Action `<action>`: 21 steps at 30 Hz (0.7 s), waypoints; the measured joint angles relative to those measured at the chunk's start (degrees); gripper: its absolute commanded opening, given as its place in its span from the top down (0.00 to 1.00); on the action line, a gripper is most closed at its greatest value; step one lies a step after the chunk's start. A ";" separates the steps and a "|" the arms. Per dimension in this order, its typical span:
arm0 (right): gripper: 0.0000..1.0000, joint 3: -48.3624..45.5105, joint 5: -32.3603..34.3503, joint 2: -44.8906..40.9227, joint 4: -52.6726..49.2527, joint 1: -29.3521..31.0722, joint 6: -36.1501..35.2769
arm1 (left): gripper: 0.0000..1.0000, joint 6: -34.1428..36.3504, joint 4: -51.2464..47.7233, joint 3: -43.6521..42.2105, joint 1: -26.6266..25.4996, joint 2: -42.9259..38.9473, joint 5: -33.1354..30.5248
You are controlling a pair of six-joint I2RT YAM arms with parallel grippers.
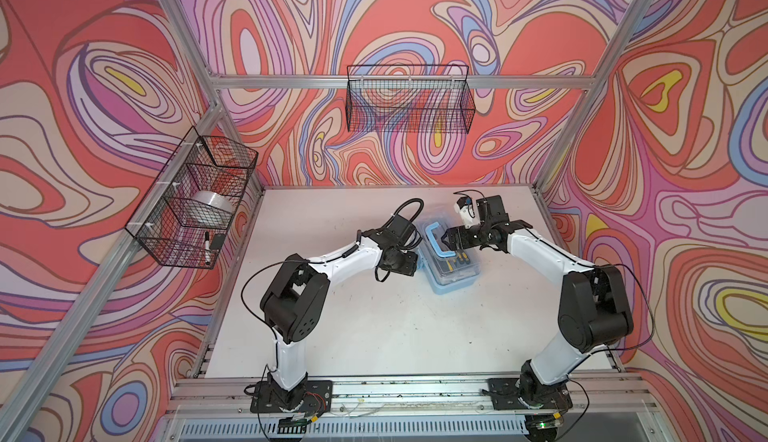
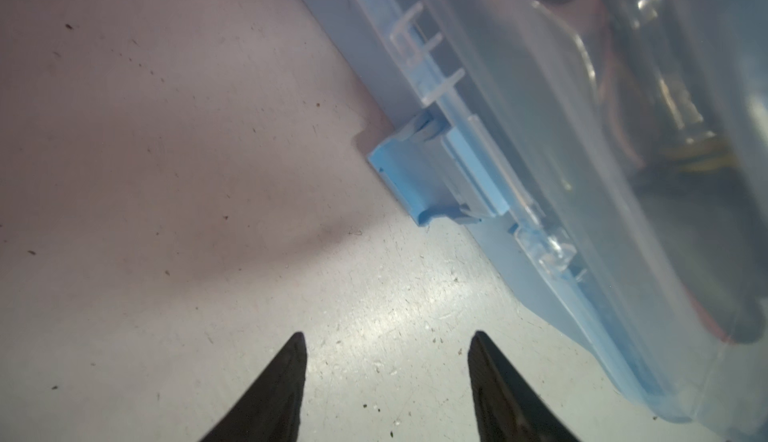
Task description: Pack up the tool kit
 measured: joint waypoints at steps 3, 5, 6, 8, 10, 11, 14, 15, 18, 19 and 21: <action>0.04 0.55 0.04 0.28 -0.74 0.11 -1.44 | 0.23 2.27 2.86 -1.44 -0.24 -0.04 -0.90; 0.06 0.76 0.07 0.31 -1.03 0.33 -2.51 | 0.21 3.58 5.31 -3.76 -0.24 -0.24 -1.31; 0.08 0.76 0.07 0.31 -1.16 0.35 -3.06 | 0.20 4.09 6.40 -5.07 -0.24 -0.33 -1.36; 0.10 0.76 -0.26 0.31 -1.20 0.55 -4.35 | 0.20 5.01 8.20 -7.50 -0.28 -0.42 -1.51; 0.12 0.76 -0.46 0.31 -1.25 0.81 -5.29 | 0.20 5.66 9.62 -9.44 -0.39 -0.42 -1.68; 0.13 0.76 -0.35 0.31 -1.29 0.90 -5.46 | 0.19 6.03 10.54 -10.29 -0.52 -0.42 -1.97; 0.14 0.42 -0.04 0.07 -1.01 1.18 -5.73 | 0.19 6.86 13.62 -12.48 -1.40 -0.70 -3.13; 0.15 0.15 -0.07 -0.13 -0.74 1.38 -5.99 | 0.18 6.97 14.45 -13.20 -1.81 -0.94 -3.52; 0.16 -0.70 -0.33 -0.70 -0.31 1.92 -6.86 | 0.18 7.37 17.03 -15.69 -3.17 -2.32 -4.72; 0.16 -0.94 -0.48 -0.87 -0.20 2.14 -7.28 | 0.18 7.37 17.92 -16.39 -3.67 -2.73 -5.05; 0.17 -1.31 -0.61 -1.22 -0.11 2.54 -7.80 | 0.17 7.34 19.63 -17.42 -4.13 -3.41 -5.62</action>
